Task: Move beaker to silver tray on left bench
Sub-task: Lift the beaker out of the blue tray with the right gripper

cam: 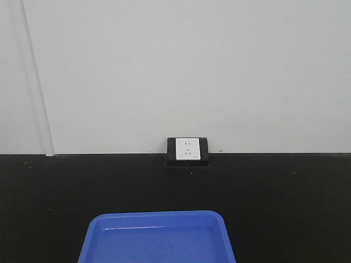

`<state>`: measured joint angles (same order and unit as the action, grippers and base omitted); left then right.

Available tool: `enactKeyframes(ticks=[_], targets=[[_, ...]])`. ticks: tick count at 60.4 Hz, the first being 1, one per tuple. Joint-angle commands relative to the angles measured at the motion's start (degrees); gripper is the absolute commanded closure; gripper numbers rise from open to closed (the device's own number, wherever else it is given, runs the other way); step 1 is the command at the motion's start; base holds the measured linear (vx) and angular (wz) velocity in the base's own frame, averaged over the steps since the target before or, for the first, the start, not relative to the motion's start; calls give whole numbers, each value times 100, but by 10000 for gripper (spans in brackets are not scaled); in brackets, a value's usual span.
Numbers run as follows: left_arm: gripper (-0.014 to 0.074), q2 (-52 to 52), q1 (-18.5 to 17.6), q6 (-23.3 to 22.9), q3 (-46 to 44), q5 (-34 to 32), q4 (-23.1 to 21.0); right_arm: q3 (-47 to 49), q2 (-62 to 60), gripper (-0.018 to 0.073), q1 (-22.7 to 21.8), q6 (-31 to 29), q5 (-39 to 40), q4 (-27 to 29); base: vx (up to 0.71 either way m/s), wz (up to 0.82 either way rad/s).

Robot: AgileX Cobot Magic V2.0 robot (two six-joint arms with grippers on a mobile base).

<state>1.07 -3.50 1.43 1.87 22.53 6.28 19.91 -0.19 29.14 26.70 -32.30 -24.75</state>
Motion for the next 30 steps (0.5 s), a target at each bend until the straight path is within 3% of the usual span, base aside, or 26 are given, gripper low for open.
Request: enactKeyframes(ticks=[1,15,30], targets=[[595,39,-20,-11,114,-479,-20,135,-39,573,-18,80,90,-600,0,0],[595,39,-20,-11,114,-479,-20,135,-3,571,-18,80,315,-1074,0,0],[595,39,-20,-11,114,-479,-20,135,-3,570,-18,80,315,-1068,0,0]])
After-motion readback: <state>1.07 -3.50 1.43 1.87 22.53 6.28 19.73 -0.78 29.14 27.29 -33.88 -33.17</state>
